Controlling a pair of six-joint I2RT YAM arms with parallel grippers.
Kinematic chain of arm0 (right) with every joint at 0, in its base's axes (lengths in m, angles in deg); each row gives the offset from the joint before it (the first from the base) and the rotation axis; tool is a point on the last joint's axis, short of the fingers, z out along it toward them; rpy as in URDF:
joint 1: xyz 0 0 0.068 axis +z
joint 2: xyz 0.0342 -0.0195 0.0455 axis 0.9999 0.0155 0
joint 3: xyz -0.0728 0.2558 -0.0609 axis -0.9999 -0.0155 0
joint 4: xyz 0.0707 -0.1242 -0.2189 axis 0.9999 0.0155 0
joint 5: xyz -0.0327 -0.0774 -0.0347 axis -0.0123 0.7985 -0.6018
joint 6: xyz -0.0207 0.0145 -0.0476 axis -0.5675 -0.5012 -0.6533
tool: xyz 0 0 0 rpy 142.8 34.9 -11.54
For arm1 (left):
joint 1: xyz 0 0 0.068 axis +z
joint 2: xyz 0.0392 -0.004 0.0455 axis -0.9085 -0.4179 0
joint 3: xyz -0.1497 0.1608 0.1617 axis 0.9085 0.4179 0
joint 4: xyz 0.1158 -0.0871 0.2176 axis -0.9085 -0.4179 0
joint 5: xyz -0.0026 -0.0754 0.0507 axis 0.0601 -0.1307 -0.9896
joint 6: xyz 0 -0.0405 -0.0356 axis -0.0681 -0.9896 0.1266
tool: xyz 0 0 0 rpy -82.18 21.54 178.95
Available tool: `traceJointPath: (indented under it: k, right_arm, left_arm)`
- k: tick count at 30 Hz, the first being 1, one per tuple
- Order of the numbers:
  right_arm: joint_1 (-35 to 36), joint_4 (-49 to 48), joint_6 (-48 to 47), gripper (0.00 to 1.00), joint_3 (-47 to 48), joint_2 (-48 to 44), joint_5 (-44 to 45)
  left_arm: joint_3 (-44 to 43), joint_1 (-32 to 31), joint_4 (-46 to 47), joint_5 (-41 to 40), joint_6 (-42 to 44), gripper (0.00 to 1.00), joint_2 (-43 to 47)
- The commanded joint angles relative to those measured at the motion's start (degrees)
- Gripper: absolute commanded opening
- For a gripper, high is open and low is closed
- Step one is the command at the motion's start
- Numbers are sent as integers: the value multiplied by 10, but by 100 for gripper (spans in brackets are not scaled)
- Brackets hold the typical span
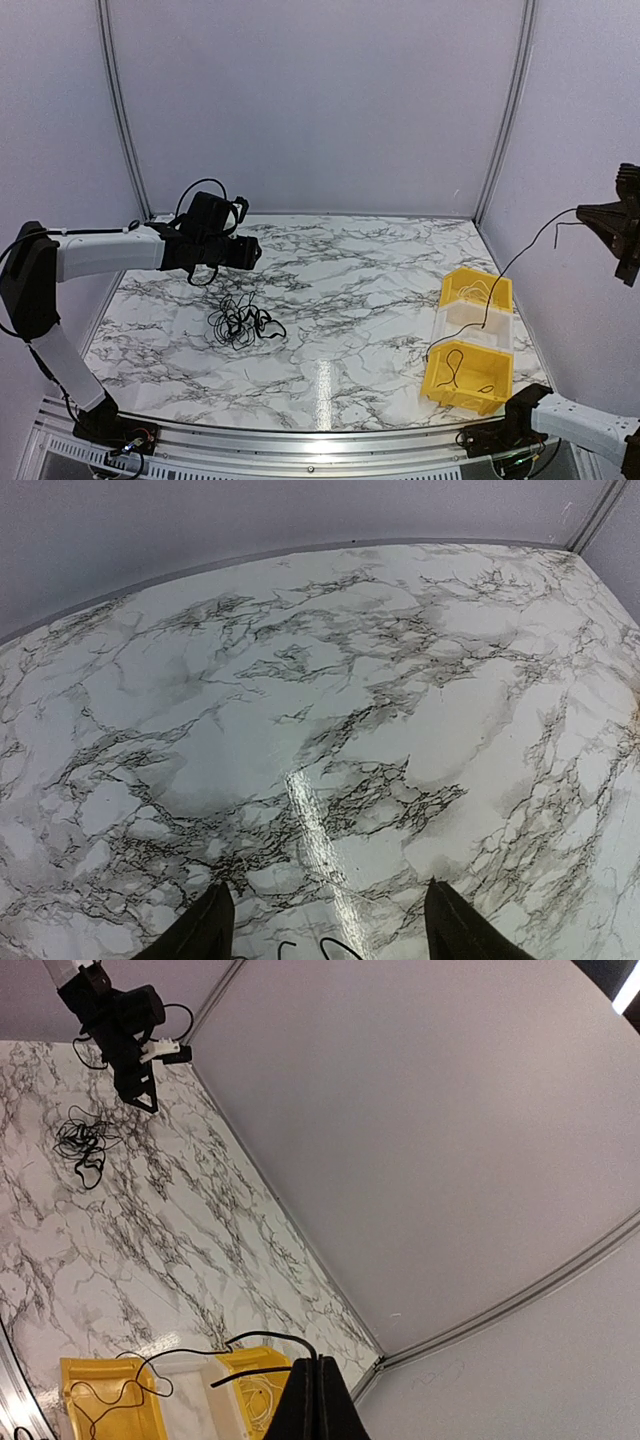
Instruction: Untangle the cables
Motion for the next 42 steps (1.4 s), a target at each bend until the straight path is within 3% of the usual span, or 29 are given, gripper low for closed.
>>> traceJointPath:
  k: [1, 6, 17, 28, 42]
  right_arm:
    - [-4, -47, 38, 0, 47, 33, -43]
    - [-4, -130, 51, 0, 42, 56, -46]
    - [-4, -196, 59, 0, 17, 80, -41]
    - [-4, -224, 51, 0, -116, 105, -116]
    - [-4, -194, 27, 0, -173, 29, -80]
  left_arm:
    - [2, 3, 5, 8, -6, 68, 25]
    - [5, 3, 4, 11, -7, 68, 28]
    - [6, 3, 6, 16, -10, 68, 37]
    - [7, 3, 5, 24, -14, 68, 42]
    - [10, 3, 5, 18, -9, 68, 45]
